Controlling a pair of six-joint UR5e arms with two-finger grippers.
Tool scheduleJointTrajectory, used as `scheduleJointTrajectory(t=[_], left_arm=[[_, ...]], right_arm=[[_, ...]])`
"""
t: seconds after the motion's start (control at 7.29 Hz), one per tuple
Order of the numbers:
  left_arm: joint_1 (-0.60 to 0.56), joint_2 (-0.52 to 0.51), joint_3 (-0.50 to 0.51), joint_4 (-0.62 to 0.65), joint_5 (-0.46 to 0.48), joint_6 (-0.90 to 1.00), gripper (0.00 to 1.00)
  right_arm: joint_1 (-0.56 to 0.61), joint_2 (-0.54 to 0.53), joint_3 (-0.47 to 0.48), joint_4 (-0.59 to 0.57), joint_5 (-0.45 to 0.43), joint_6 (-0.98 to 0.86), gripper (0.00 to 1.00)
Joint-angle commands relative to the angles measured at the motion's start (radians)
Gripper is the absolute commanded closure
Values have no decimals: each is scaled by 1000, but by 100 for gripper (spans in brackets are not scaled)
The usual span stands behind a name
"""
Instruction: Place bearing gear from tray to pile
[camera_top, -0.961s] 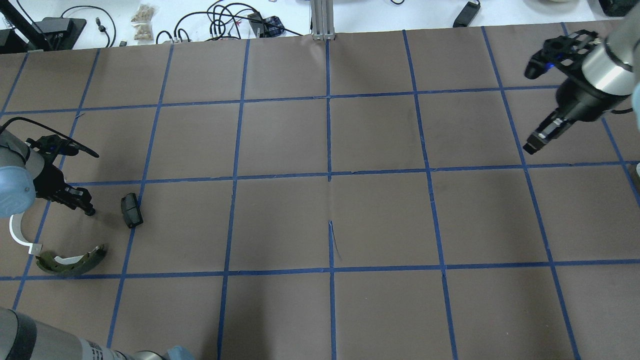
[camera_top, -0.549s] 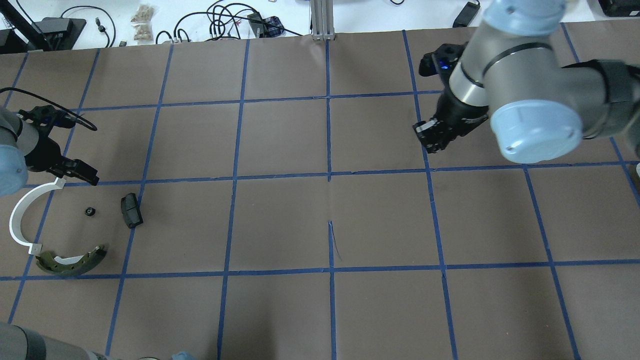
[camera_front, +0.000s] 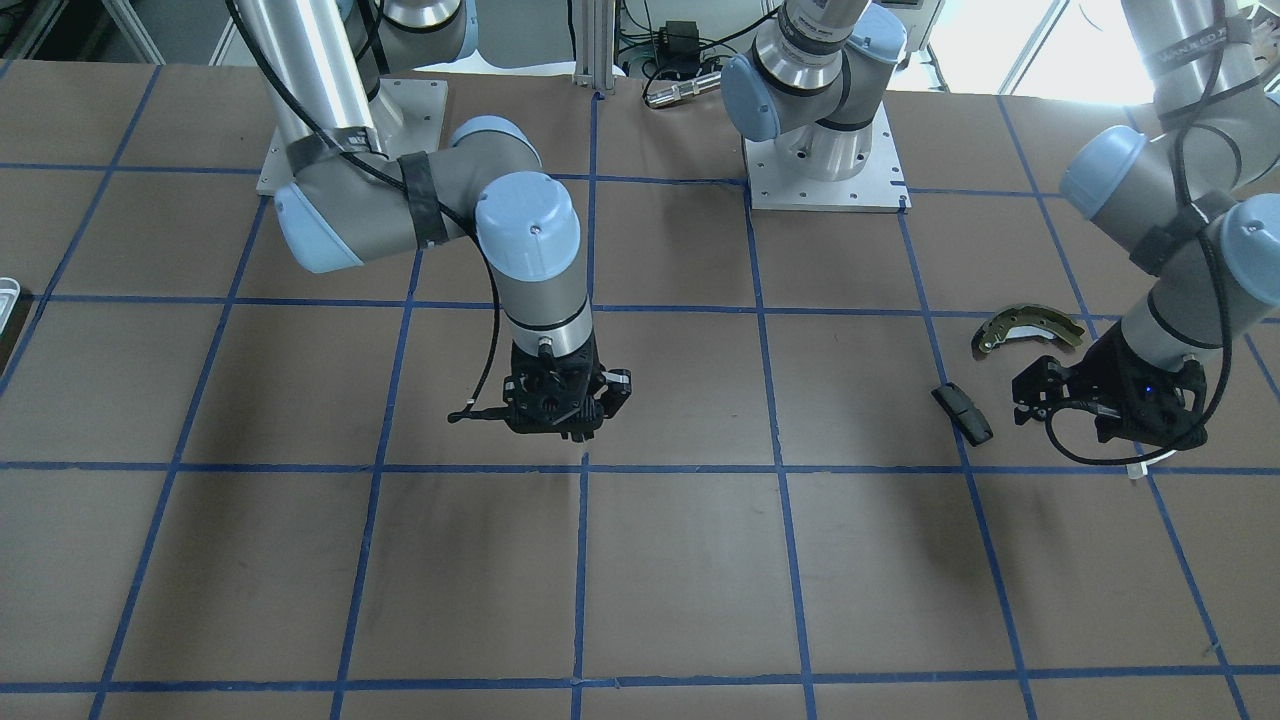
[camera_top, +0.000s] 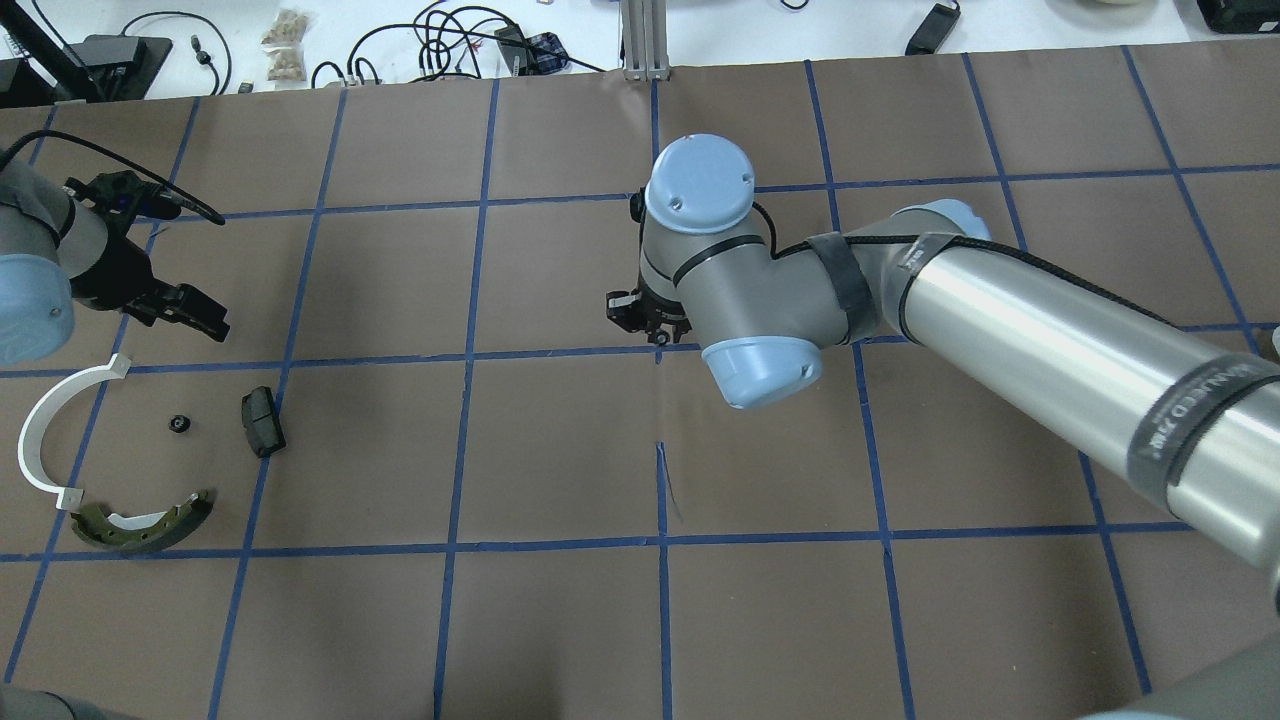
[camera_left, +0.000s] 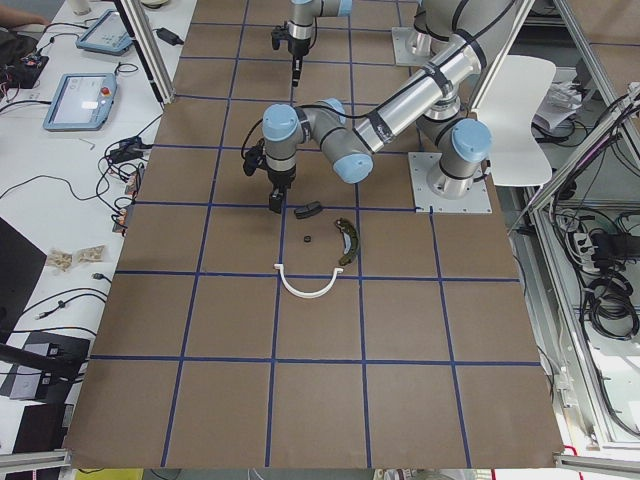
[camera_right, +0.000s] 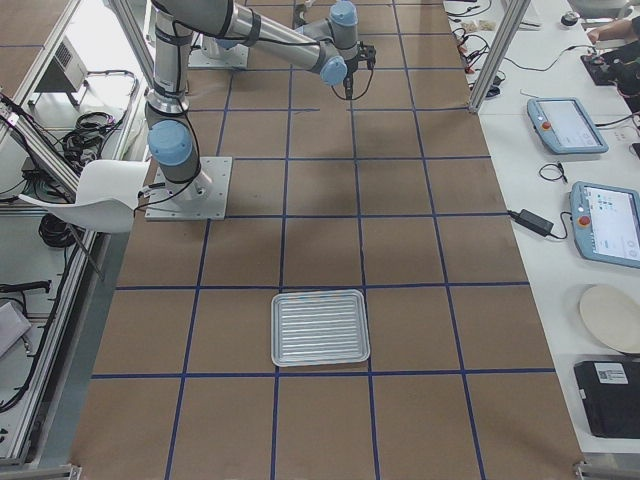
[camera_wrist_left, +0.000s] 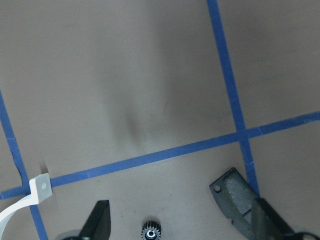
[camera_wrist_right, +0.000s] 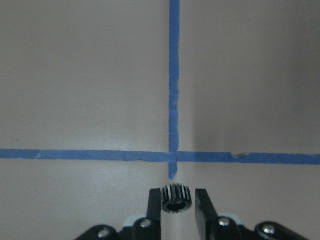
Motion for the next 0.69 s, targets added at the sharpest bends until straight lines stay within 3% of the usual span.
scheduleJointTrajectory(t=[0.0, 0.14, 0.55], left_arm=[[-51, 39, -7, -47, -53, -90, 0], [-93, 40, -4, -54, -54, -150, 0], [-380, 14, 34, -40, -60, -541, 0]], right_arm=[[2, 21, -15, 2, -11, -14, 0], [-38, -41, -15, 24, -49, -125, 0], [-310, -369, 5, 394, -64, -398, 0]])
